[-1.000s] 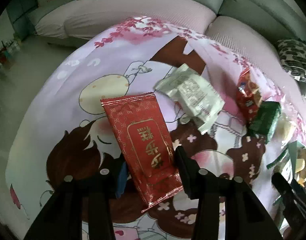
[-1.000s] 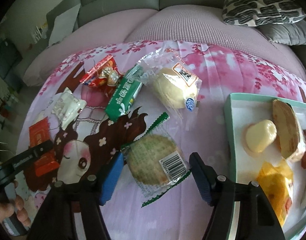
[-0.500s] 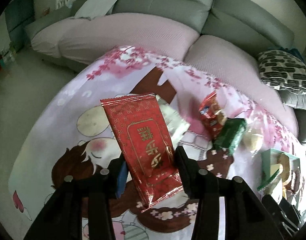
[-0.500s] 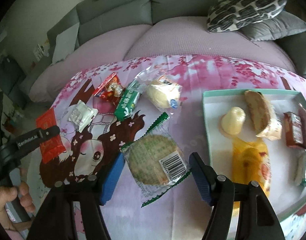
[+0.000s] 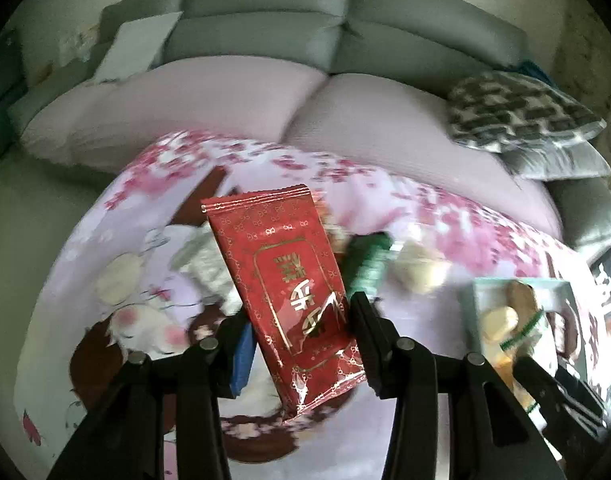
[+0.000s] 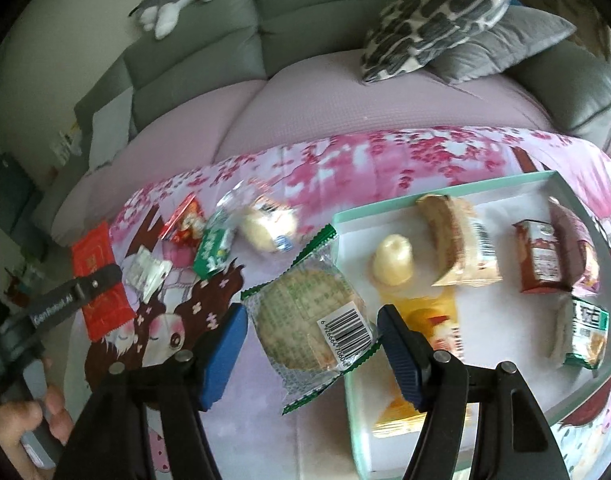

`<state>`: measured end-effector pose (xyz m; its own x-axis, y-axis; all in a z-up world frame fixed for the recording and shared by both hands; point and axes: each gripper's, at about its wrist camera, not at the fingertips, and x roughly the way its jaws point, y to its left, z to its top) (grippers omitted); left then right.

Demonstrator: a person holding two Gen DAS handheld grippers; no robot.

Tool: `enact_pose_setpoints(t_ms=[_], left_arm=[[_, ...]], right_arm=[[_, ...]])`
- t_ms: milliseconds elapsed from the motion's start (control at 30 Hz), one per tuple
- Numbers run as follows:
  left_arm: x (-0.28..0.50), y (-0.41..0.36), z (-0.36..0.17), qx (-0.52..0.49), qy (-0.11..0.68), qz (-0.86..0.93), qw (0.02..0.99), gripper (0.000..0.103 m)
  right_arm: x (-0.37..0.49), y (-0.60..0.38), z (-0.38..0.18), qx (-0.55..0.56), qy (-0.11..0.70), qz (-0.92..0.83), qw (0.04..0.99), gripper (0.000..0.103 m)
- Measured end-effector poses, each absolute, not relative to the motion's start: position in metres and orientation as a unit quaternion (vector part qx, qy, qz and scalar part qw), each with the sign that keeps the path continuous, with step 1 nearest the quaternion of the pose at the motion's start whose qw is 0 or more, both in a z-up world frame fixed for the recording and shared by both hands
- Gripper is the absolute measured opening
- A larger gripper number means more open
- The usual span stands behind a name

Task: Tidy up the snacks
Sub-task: 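Carry both snacks to the white tray and open the left tool to release the red packet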

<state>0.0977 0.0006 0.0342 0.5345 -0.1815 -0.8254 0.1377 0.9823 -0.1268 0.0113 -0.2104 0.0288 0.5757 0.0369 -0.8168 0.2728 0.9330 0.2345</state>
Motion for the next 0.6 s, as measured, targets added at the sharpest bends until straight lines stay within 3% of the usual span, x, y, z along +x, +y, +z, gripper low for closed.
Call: enact_pose_setpoints(t_ms=[600], left_arm=[[0.057,-0.137,0.043,0.048,0.456,-0.260,0.850,0.046]], right_arm=[[-0.043,-0.351,0.051,0.275,0.390,-0.221,0.851,0.070]])
